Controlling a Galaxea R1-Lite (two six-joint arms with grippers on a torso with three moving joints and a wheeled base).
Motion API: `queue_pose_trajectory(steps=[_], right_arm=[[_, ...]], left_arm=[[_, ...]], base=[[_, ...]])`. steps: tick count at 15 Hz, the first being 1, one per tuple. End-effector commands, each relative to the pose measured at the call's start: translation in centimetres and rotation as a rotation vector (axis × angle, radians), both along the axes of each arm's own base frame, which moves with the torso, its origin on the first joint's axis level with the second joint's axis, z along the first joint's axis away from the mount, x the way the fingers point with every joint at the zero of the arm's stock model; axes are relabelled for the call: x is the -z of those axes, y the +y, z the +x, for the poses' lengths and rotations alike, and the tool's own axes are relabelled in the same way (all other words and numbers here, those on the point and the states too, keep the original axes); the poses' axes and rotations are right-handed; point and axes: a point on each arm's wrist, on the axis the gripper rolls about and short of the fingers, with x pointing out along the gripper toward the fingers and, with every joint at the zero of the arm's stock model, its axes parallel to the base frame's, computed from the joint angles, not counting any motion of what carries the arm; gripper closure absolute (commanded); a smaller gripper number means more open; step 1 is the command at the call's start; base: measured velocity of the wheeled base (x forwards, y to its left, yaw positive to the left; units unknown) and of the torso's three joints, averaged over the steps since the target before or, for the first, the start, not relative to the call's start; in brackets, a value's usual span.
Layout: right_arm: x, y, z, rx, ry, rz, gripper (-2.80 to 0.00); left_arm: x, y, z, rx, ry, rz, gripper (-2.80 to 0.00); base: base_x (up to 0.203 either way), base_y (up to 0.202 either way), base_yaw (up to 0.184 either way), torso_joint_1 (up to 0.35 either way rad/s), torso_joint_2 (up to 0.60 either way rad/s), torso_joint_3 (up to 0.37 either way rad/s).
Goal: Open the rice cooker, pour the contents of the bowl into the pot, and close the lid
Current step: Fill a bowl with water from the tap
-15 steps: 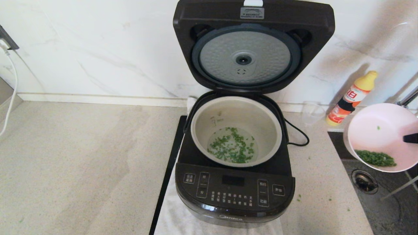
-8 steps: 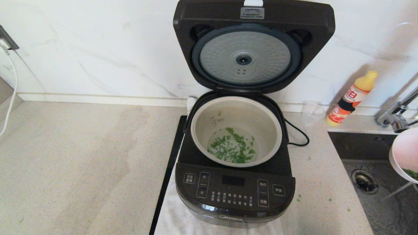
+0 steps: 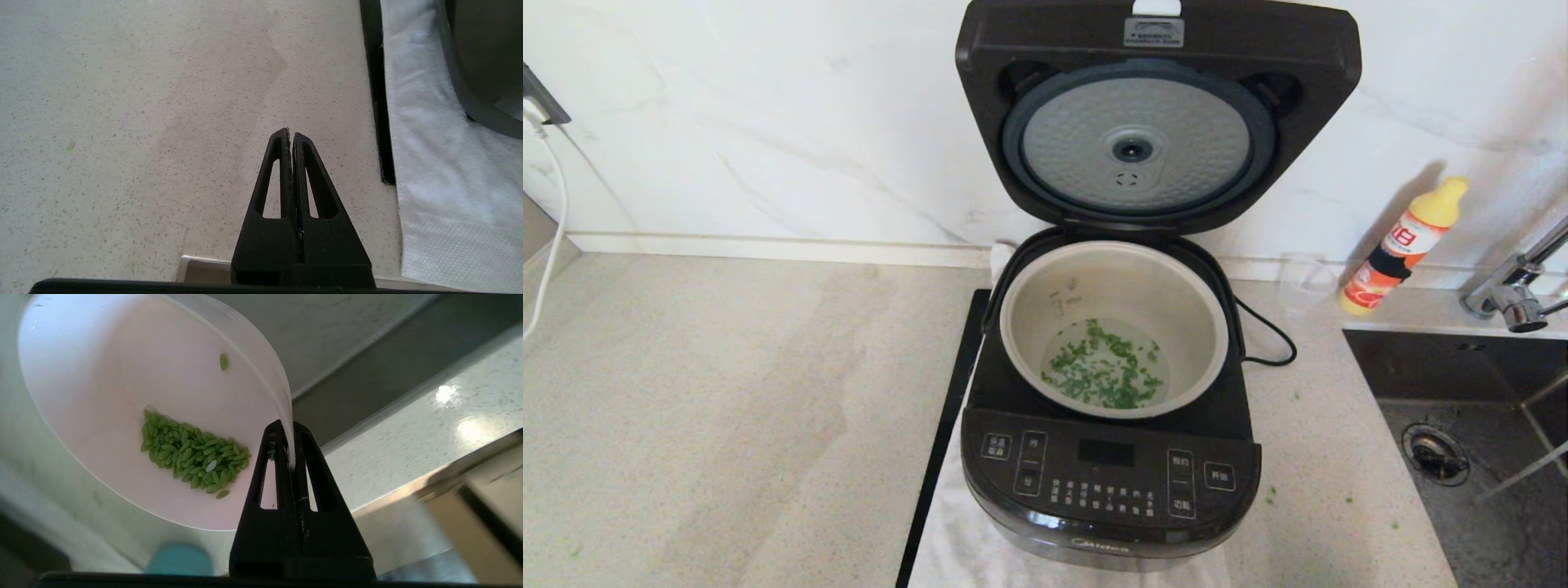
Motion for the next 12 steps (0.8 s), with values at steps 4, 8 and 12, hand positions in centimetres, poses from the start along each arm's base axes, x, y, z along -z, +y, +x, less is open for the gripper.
queue_pose_trajectory(steps=[4,8,12], right_arm=[[5.2,-8.9,-0.2,0.133,0.024,0.144,0.00],[6.1,-11.7,-0.1,0.153,-0.018,0.224,0.00],[7.1,-13.2,0.5,0.166,-0.056,0.323,0.00]], left_arm=[[0.0,0.0,0.0,0.000,-0.003,-0.001,0.00],[0.0,0.0,0.0,-0.001,-0.003,-0.001,0.00],[0.0,0.0,0.0,-0.001,-0.003,-0.001,0.00]], base=[[0.000,0.000,0.000,0.000,0.00,0.000],[0.000,0.000,0.000,0.000,0.00,0.000],[0.000,0.000,0.000,0.000,0.00,0.000]])
